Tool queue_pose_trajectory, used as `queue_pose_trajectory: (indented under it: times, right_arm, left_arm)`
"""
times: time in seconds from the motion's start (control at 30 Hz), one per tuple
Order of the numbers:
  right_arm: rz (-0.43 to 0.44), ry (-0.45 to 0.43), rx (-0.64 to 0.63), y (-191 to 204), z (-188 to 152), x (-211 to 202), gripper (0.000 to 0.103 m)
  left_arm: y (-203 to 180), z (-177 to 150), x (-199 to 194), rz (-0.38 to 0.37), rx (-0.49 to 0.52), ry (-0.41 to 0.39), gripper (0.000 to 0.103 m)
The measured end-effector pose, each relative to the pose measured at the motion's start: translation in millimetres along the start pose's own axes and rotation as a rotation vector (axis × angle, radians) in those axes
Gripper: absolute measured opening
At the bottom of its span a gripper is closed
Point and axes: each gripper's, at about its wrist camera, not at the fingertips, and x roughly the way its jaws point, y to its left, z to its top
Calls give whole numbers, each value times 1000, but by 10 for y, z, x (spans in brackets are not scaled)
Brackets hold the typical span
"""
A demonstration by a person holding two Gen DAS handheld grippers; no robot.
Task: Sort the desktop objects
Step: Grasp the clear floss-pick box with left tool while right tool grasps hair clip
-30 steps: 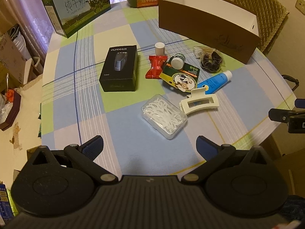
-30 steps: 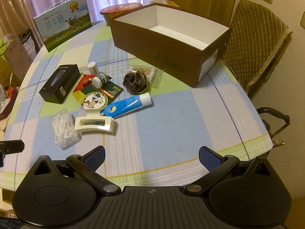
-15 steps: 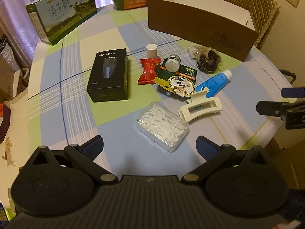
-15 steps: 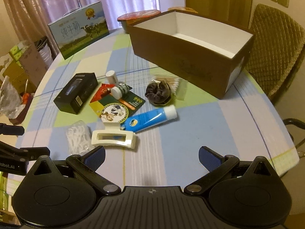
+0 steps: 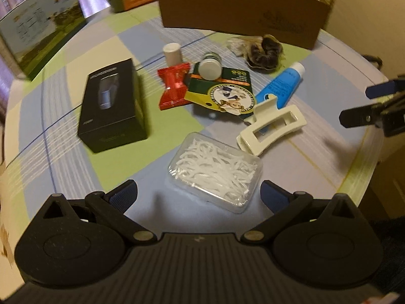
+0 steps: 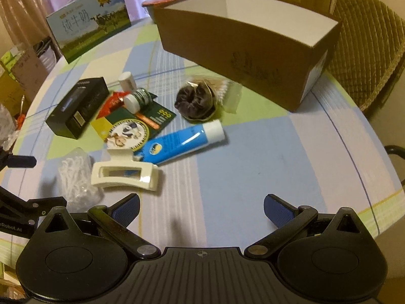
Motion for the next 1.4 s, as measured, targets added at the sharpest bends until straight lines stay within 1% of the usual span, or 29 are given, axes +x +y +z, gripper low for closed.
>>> queue_pose_trajectory:
  times: [0.3,0.43,0.47,0.57,0.63,0.77,0.9,1.07,1.23,1.3,1.4]
  right_arm:
    - [-31,38,61,-168,-41,75,101]
    - [-44,47,92,-259,-49,82,101]
    - [-44,49,100,-281,-53,85,101]
    - [-45,58,118,-332,-61,95,101]
    - [-47,60,113,-337,-57,112,101]
    - [-27,62,104,-314,-50,133,101]
    - [18,45,54,-193,5,175,101]
    - [101,13,-74,77,76,228,101]
    - [207,-3,-204,301,157,333,101]
    - [245,-14,-279,393,182,376,101]
    - [294,-37,-436,538,188,427,101]
  left_arm:
    - [-55,58,254,-89,191,-12,102]
    - [-65,80,347,-117,239,-11,102]
    - [-65,84,368,-121,245,-10,101]
    - [-56,92,407,-131,256,-9,93]
    - [-39,89,417,-157,242,-10,86]
    - [-10,39,392,-154,217,-22,86]
    - [108,-53,341,-118,137,-11,86]
    - [356,-188,281,-40,-7,20,86]
    - [553,-321,189,24,-143,44,86]
    - [585,-374,154,46,-184,49,86]
    - [592,-430,113,69,-230,53,86]
